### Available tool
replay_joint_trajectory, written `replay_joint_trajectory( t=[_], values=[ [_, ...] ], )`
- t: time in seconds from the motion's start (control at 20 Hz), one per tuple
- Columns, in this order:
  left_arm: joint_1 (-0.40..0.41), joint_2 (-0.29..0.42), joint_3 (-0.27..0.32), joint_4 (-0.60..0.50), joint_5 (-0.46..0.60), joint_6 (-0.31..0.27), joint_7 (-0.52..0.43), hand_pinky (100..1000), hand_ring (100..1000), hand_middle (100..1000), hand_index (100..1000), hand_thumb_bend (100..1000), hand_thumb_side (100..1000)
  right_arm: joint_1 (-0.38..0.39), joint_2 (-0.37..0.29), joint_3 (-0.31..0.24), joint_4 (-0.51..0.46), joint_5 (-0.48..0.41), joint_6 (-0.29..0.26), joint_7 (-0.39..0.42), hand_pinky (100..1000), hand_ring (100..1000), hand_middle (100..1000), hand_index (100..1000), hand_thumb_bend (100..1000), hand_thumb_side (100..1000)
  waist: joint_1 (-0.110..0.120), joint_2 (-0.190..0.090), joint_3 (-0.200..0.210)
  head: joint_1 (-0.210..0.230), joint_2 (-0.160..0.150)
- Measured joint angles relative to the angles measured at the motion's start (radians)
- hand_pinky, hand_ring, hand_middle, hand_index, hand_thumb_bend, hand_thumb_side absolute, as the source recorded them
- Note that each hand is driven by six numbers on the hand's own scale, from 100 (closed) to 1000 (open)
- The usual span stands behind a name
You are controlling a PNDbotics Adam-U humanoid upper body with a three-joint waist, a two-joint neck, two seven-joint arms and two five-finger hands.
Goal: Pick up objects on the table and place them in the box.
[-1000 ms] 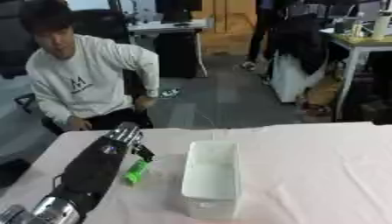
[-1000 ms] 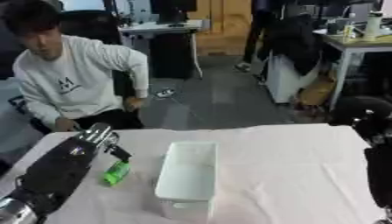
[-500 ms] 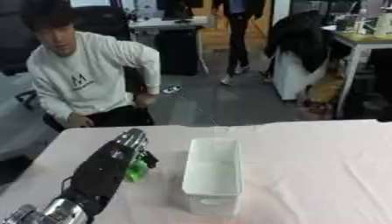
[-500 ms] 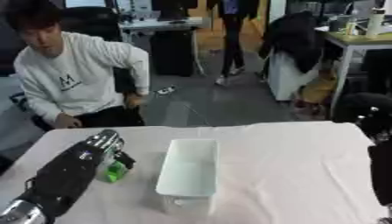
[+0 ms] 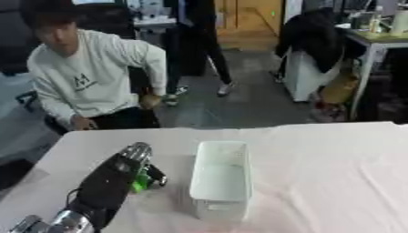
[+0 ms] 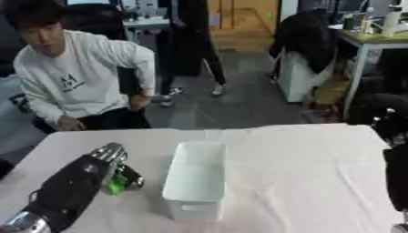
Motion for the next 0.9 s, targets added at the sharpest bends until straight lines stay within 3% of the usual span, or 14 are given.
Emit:
replay_joint_trajectory(
  t=[0.25, 0.45, 0.5, 0.55, 0.6, 0.65, 0.7, 0.75, 0.8, 0.85, 0.9],
  values=[
    [0.009, -0.004, 0.02, 0.008, 0.067, 0.016, 0.01, 681, 873, 998, 972, 1000, 1000, -0.001, 0.0, 0.0, 0.0, 0.0, 0.0, 0.0, 624, 654, 674, 755, 100, 976, 0.0, 0.0, -0.001, 0.0, 0.0],
    [0.012, -0.001, 0.023, 0.022, 0.106, 0.026, 0.02, 626, 824, 971, 969, 1000, 847, -0.002, 0.0, 0.0, 0.0, 0.0, 0.0, 0.0, 624, 654, 673, 754, 100, 977, 0.0, -0.004, -0.001, 0.0, 0.0],
    [0.012, 0.0, 0.023, 0.025, 0.114, 0.028, 0.022, 591, 778, 930, 953, 1000, 739, -0.003, 0.0, 0.0, 0.0, 0.0, 0.0, 0.0, 624, 654, 673, 754, 100, 977, 0.0, -0.004, -0.001, 0.0, 0.0],
    [0.012, 0.002, 0.024, 0.026, 0.123, 0.03, 0.024, 598, 788, 938, 955, 1000, 759, -0.003, 0.0, 0.0, 0.0, -0.001, 0.0, 0.0, 624, 654, 673, 754, 100, 977, 0.0, -0.004, -0.002, 0.0, 0.0],
    [0.012, 0.003, 0.026, 0.026, 0.131, 0.031, 0.025, 492, 614, 793, 834, 630, 669, -0.003, 0.0, 0.0, 0.0, -0.001, 0.0, 0.0, 624, 654, 673, 755, 100, 977, 0.0, -0.004, -0.002, 0.0, 0.0],
    [0.012, 0.003, 0.028, 0.026, 0.136, 0.031, 0.025, 484, 604, 782, 824, 588, 678, -0.003, 0.0, 0.0, 0.0, -0.001, 0.0, 0.0, 624, 654, 673, 755, 100, 977, 0.0, -0.004, -0.002, 0.0, 0.0],
    [0.012, 0.004, 0.028, 0.023, 0.139, 0.031, 0.025, 356, 477, 644, 690, 206, 756, -0.003, 0.0, 0.0, 0.0, -0.001, 0.0, 0.0, 623, 654, 673, 755, 100, 977, 0.0, -0.004, -0.002, 0.0, 0.0],
    [0.016, 0.005, 0.026, 0.018, 0.139, 0.031, 0.025, 311, 441, 607, 648, 100, 791, -0.003, 0.0, 0.0, 0.0, -0.001, 0.0, 0.0, 623, 654, 673, 755, 100, 975, 0.0, -0.004, -0.002, 0.0, 0.0],
    [0.02, 0.006, 0.023, 0.01, 0.136, 0.031, 0.025, 206, 356, 528, 558, 100, 816, -0.003, 0.0, 0.0, 0.0, -0.001, 0.0, 0.0, 623, 654, 673, 755, 100, 978, 0.0, -0.004, -0.001, 0.0, 0.0],
    [0.024, 0.006, 0.021, 0.003, 0.131, 0.032, 0.026, 273, 407, 575, 613, 100, 805, -0.003, 0.0, 0.0, 0.0, -0.001, 0.0, 0.0, 623, 654, 673, 755, 100, 977, 0.0, -0.004, -0.001, 0.0, 0.0],
    [0.028, 0.006, 0.02, -0.004, 0.126, 0.03, 0.03, 100, 195, 393, 427, 100, 796, -0.003, 0.0, 0.0, 0.0, -0.001, 0.0, 0.0, 623, 654, 673, 755, 100, 977, 0.0, -0.004, -0.001, 0.0, 0.0]
  ],
)
